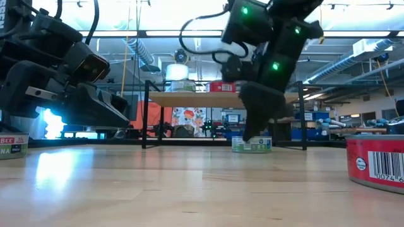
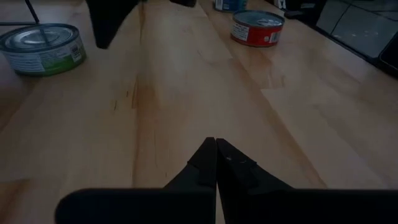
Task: Stack canned seafood by type on shelf
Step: Put the green and white tuna can on the shelf aligned with the green and white tuna cans
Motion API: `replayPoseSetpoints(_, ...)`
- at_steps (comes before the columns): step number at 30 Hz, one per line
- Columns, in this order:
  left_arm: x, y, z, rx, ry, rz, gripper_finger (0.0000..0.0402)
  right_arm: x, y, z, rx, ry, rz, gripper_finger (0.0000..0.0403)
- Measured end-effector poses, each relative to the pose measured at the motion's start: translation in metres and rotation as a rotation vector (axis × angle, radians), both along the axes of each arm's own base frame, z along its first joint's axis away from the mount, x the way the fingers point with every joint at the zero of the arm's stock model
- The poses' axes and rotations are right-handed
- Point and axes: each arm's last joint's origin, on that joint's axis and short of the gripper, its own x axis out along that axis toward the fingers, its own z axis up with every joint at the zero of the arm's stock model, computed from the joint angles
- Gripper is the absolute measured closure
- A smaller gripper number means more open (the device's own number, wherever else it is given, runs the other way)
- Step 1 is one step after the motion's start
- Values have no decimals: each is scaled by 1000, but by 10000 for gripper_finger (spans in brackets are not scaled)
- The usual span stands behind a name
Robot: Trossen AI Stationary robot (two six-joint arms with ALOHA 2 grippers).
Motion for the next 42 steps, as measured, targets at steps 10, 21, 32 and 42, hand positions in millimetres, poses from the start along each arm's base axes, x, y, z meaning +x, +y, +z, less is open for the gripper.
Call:
replayPoseSetpoints(10, -1, 0, -1, 3, 15, 0, 396, 6, -5, 20, -97, 56, 40, 301)
replayPoseSetpoints(21, 0, 2, -1, 51, 2, 51, 396, 0, -24, 13, -139, 131, 53, 264)
replayPoseSetpoints(32, 5, 1, 3, 81, -32, 33, 396, -4, -40, 0, -12, 129, 104, 281)
replayPoseSetpoints(42, 7, 0, 4, 54, -36, 38, 396, -3, -29, 1, 45, 124, 154, 394)
